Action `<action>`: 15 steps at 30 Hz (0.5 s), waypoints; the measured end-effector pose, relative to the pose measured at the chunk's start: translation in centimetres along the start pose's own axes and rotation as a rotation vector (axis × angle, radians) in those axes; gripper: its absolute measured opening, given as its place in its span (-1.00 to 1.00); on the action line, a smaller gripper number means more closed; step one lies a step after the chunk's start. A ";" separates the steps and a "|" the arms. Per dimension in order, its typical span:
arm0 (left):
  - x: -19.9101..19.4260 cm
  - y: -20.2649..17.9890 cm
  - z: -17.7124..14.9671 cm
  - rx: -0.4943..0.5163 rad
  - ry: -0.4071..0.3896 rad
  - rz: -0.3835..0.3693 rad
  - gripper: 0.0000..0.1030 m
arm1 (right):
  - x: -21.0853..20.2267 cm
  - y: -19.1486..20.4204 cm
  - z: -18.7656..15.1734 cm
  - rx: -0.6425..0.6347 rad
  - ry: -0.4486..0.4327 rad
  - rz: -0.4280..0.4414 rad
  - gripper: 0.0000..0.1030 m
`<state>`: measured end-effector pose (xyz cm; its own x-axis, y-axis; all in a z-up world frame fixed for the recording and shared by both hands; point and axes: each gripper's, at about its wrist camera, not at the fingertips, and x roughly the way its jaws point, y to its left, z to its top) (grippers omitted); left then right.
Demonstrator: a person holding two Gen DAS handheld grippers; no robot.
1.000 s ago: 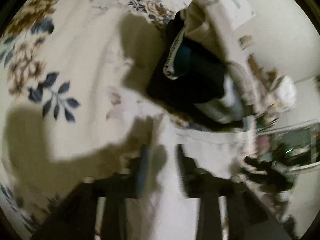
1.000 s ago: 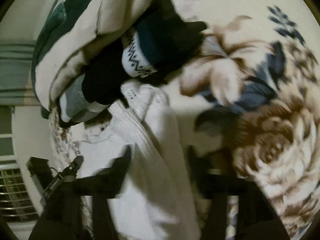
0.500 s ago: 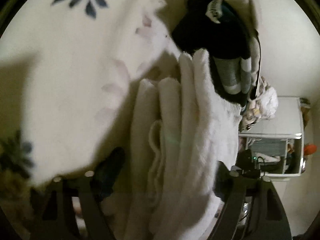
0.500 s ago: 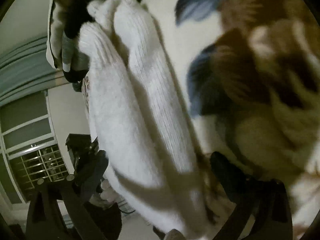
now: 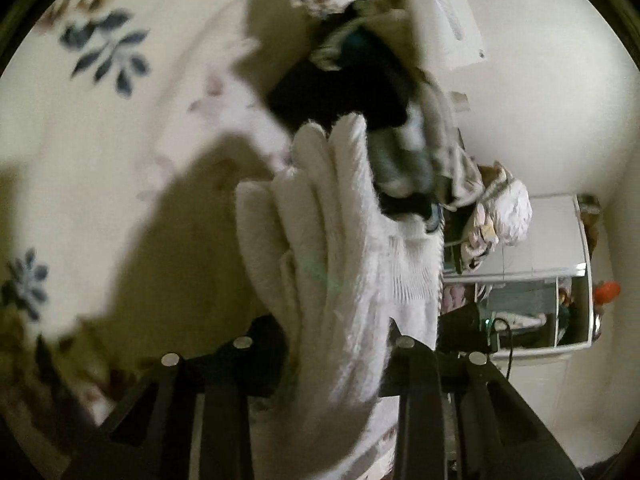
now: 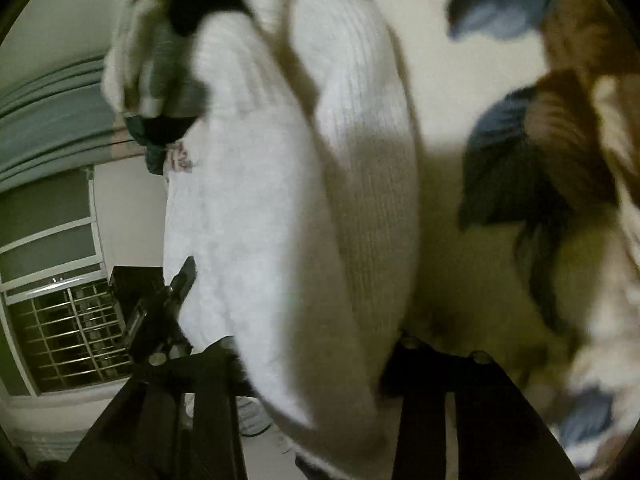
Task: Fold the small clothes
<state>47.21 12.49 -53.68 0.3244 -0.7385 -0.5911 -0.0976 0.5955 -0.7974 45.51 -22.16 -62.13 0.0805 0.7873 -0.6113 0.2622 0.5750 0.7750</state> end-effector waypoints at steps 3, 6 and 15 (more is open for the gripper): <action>-2.1 -3.2 0.0 0.039 -0.004 0.003 -0.45 | -2.6 2.4 -1.9 -0.020 -0.034 -0.002 -0.26; -4.8 -7.7 1.0 0.083 -0.024 -0.006 -0.45 | -6.8 5.6 -3.5 -0.063 -0.063 0.011 -0.27; -8.3 -19.9 11.0 0.213 -0.152 -0.078 -0.44 | -20.0 19.9 0.3 -0.219 -0.229 0.066 -0.27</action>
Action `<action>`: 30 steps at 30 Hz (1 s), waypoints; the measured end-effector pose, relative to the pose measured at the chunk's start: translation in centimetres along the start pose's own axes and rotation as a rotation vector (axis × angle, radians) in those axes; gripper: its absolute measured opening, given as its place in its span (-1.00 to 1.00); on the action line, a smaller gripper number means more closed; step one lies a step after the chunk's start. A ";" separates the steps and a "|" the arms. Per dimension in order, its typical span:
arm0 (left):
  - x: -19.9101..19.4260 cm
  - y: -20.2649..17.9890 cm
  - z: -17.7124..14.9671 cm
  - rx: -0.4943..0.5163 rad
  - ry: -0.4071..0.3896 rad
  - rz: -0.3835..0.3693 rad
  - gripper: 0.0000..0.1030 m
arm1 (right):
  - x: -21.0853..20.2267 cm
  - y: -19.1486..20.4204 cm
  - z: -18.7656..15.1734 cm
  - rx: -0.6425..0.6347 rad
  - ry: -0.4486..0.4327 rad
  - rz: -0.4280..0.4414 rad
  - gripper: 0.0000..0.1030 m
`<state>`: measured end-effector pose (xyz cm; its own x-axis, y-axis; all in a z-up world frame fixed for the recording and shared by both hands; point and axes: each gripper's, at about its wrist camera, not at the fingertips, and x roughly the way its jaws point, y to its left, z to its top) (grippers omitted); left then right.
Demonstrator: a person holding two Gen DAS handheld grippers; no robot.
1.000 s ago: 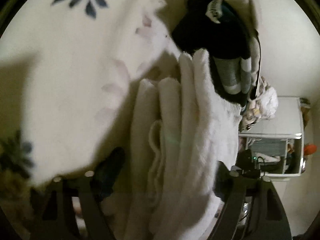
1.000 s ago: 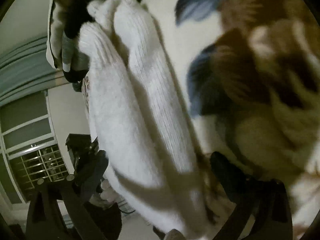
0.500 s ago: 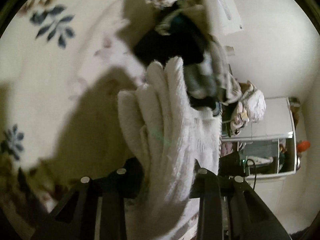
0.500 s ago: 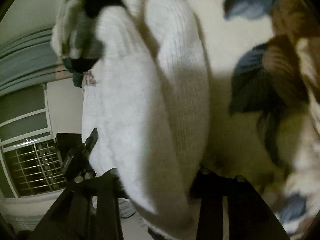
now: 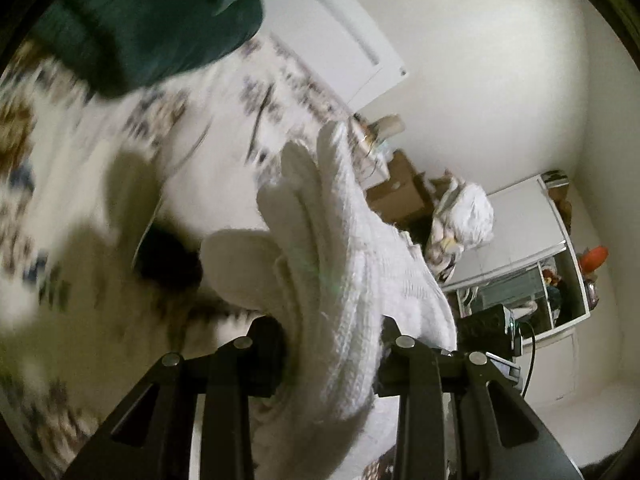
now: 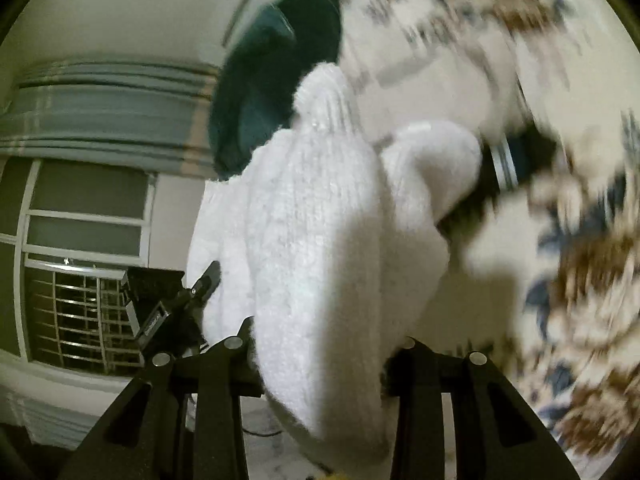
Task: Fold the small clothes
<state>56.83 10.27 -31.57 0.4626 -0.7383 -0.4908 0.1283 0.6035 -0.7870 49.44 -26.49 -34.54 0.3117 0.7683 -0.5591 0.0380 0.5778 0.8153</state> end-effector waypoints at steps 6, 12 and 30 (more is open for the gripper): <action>6.9 0.6 8.4 0.053 -0.003 0.037 -0.43 | 1.8 2.9 11.7 0.005 -0.076 -0.015 -0.27; 15.5 8.1 9.9 0.044 0.116 0.170 -0.42 | 9.2 -4.2 19.1 0.091 -0.022 -0.127 -0.26; 12.0 4.1 8.4 0.209 -0.007 0.564 0.22 | 11.4 -3.2 19.5 -0.063 -0.040 -0.620 0.81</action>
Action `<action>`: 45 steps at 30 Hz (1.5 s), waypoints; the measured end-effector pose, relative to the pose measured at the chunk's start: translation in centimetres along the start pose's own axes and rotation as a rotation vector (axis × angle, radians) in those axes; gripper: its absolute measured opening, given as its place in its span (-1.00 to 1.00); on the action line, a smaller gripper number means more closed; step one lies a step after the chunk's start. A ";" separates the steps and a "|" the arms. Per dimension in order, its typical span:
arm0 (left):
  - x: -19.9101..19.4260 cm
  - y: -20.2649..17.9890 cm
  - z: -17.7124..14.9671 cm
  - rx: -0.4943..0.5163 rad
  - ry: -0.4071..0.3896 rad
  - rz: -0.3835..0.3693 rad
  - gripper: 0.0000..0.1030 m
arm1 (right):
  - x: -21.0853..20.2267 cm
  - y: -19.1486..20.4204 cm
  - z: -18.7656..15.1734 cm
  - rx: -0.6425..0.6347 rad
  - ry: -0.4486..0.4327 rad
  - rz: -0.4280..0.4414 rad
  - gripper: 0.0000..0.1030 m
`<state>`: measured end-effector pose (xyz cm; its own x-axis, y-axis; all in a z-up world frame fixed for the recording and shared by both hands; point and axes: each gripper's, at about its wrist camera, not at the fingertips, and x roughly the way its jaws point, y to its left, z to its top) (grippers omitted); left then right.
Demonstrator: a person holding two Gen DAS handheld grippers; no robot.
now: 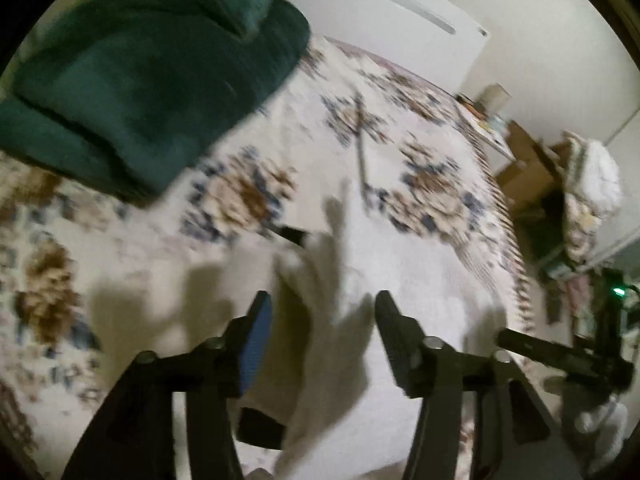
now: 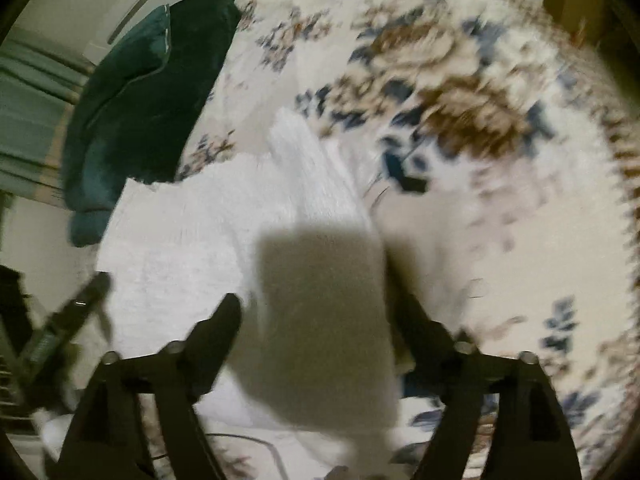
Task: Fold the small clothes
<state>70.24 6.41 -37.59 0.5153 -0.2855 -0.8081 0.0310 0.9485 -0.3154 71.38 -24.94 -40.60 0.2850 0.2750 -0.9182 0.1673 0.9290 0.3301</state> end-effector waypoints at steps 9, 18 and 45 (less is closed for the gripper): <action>-4.9 -4.4 -3.7 0.132 -0.072 0.221 1.00 | -7.3 4.0 -7.0 -0.170 -0.130 -0.310 1.00; -13.1 -9.1 -7.8 0.198 -0.089 0.236 1.00 | -17.5 5.5 -14.3 -0.159 -0.241 -0.363 1.00; -42.2 -18.7 -17.0 0.225 -0.327 0.203 1.00 | -52.7 13.0 -35.4 -0.223 -0.625 -0.325 1.00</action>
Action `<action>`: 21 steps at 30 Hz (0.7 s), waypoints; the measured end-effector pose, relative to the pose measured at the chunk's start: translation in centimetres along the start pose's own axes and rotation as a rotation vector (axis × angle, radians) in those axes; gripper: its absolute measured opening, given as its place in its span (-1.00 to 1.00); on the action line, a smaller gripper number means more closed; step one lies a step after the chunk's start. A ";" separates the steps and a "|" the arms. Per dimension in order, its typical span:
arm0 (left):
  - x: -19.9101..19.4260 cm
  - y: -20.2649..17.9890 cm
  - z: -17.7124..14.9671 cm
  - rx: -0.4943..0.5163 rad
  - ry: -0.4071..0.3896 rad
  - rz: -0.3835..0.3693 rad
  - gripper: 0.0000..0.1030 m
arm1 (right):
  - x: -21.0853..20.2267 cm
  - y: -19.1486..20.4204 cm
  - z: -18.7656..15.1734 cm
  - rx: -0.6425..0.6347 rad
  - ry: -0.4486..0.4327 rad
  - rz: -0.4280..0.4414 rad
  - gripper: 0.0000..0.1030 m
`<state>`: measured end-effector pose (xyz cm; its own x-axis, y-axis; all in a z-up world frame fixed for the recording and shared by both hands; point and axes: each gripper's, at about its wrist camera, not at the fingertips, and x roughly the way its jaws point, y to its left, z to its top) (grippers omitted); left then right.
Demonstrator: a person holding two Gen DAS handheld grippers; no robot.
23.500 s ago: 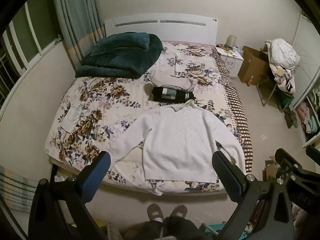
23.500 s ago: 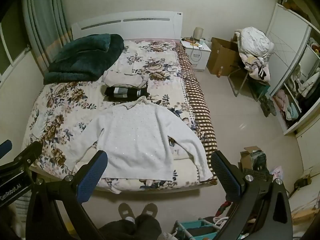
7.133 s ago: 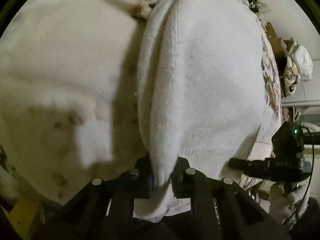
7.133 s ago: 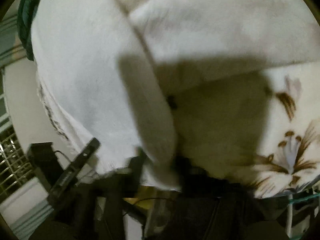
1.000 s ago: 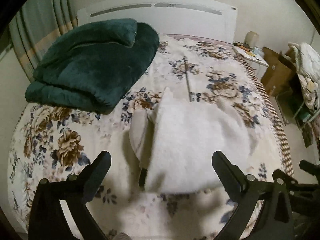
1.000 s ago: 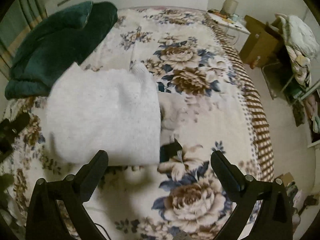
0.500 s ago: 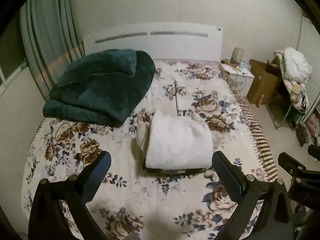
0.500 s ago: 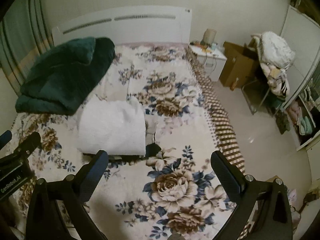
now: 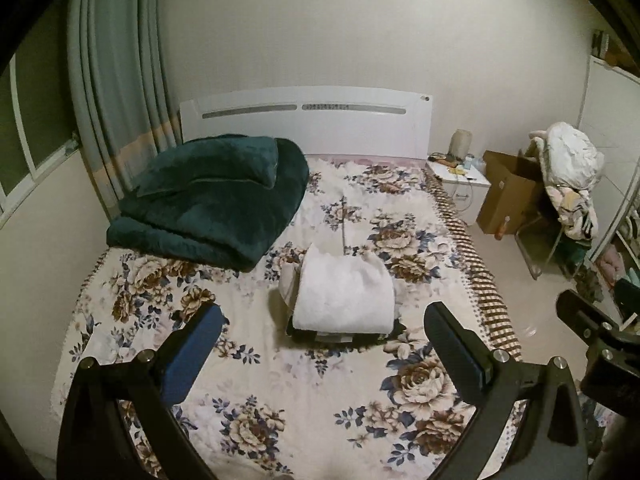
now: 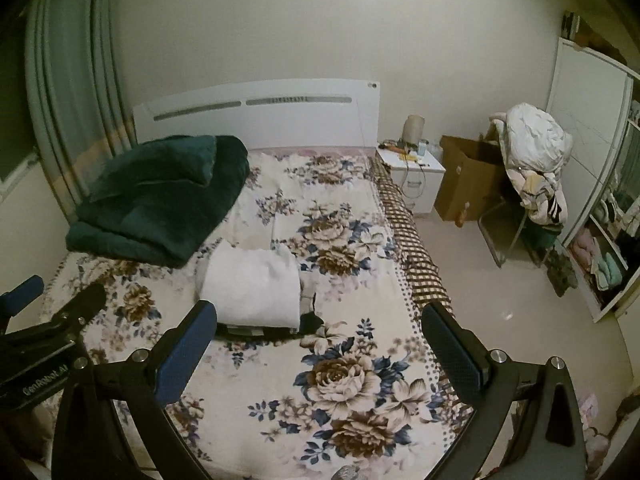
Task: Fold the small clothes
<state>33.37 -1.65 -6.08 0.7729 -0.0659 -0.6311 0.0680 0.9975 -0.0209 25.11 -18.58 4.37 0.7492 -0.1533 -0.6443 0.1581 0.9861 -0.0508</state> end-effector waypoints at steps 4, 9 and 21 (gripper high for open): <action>-2.3 -0.2 -0.1 -0.003 -0.024 0.001 1.00 | -3.6 0.2 0.1 -0.003 -0.039 0.010 1.00; -4.5 0.0 -0.2 -0.021 -0.046 0.005 1.00 | -6.6 0.3 0.1 -0.006 -0.061 0.020 1.00; -6.9 0.8 -0.5 -0.050 -0.070 0.041 1.00 | -9.7 0.5 -0.2 -0.023 -0.073 0.034 1.00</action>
<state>27.77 -0.38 -2.16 0.8167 -0.0248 -0.5765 0.0053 0.9994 -0.0355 17.79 -16.62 10.41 0.7992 -0.1229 -0.5884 0.1176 0.9919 -0.0474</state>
